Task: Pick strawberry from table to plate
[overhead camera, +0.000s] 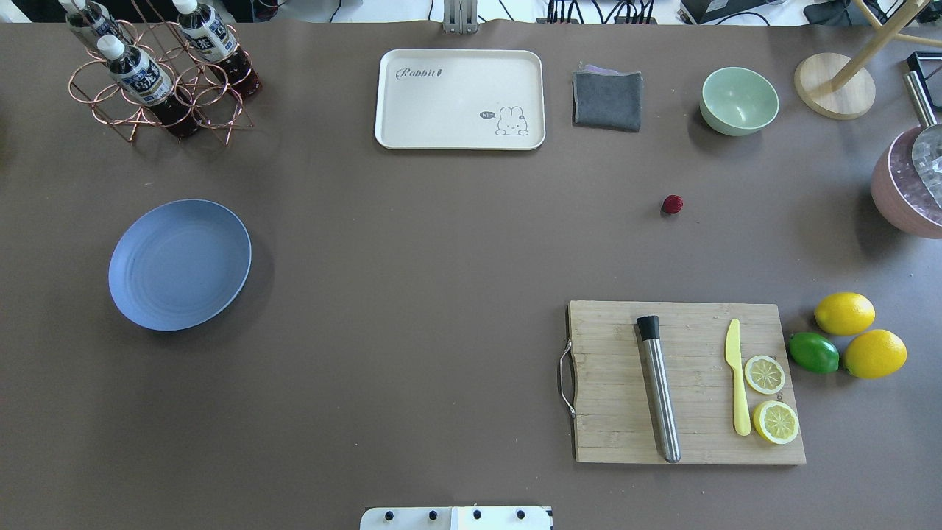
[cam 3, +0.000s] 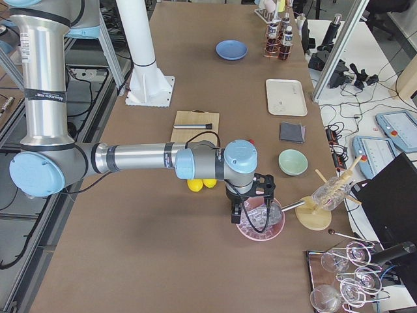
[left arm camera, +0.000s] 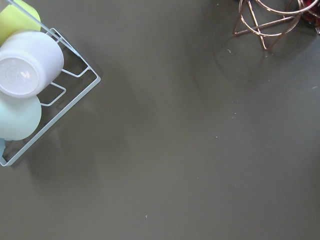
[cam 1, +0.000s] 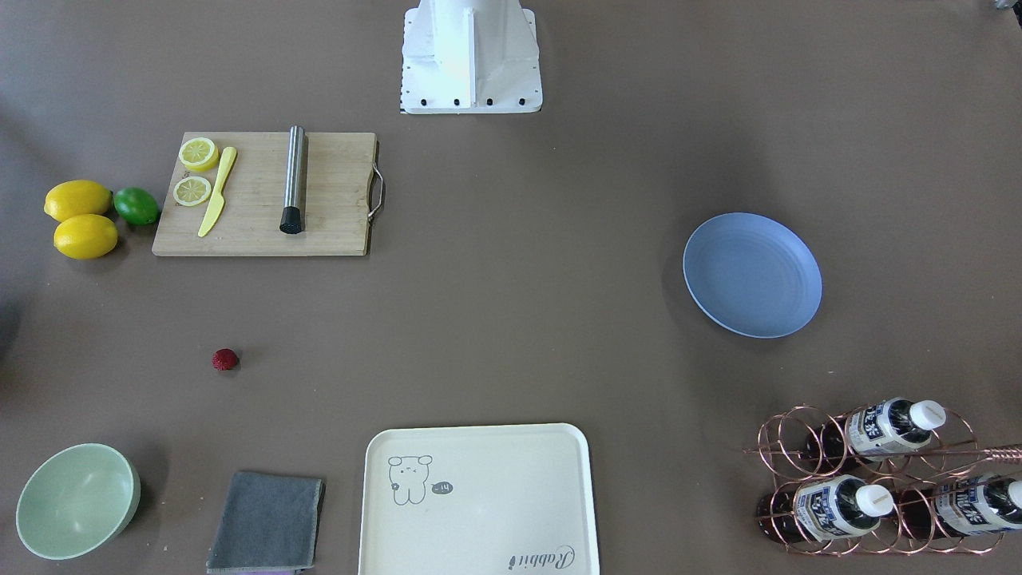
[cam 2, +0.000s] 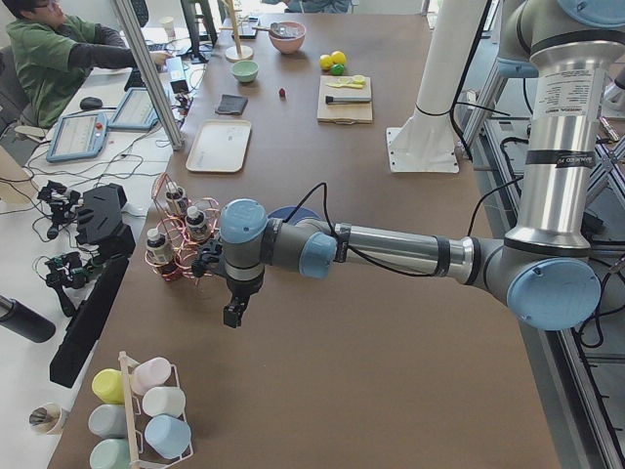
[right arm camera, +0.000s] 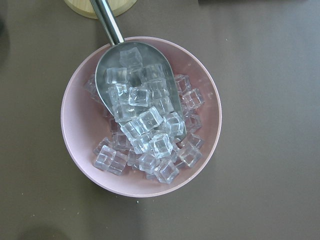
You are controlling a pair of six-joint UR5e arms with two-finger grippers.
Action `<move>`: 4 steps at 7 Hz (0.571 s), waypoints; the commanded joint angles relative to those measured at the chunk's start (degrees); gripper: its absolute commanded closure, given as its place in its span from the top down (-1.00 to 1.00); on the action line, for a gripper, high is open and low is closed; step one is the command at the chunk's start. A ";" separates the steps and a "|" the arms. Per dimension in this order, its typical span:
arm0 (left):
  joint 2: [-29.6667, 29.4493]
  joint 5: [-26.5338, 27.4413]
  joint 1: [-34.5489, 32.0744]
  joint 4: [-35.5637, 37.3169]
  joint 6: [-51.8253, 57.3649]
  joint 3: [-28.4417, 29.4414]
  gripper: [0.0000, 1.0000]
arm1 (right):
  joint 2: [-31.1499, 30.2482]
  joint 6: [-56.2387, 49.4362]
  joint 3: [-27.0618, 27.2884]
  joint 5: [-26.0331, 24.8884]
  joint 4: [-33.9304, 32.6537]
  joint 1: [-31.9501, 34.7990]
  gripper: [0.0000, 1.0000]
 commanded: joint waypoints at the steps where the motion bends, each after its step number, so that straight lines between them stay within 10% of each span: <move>1: 0.22 -0.40 -0.41 0.10 -0.24 -0.26 0.96 | 0.00 -0.09 -0.18 0.00 0.00 -0.24 1.00; 4: 0.93 -0.58 -0.42 0.10 -0.41 -0.44 0.96 | -0.26 -0.09 -0.09 0.00 0.09 -0.42 1.00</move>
